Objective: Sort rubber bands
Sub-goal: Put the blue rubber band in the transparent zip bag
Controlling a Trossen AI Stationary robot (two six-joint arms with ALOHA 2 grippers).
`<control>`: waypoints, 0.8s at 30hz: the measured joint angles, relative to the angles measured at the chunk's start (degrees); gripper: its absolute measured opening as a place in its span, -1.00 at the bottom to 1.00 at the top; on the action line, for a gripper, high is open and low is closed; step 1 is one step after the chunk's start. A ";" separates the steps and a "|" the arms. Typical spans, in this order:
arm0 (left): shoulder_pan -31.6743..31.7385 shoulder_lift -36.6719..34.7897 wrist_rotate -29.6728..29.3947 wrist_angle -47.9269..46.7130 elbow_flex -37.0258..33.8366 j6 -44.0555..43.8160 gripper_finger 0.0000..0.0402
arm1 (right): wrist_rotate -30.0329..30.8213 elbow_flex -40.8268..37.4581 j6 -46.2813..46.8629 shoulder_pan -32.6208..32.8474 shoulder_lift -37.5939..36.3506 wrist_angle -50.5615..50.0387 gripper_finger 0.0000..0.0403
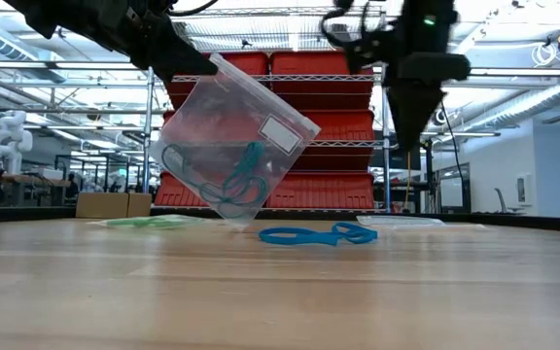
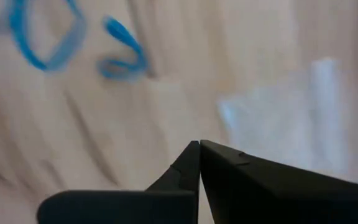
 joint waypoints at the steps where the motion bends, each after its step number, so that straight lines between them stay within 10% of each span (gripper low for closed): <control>1: 0.02 0.17 -0.10 -0.21 0.00 0.11 -1.00 | -0.24 -4.33 0.62 0.46 -2.27 6.26 -1.00; 11: 2.28 10.47 -3.92 4.82 5.42 5.28 -1.00 | -3.06 -41.55 7.08 1.13 -15.96 69.27 -0.99; 24: 5.07 25.70 -15.03 -9.96 26.59 14.49 -1.00 | -1.31 -44.51 6.98 0.06 -16.01 75.83 -0.99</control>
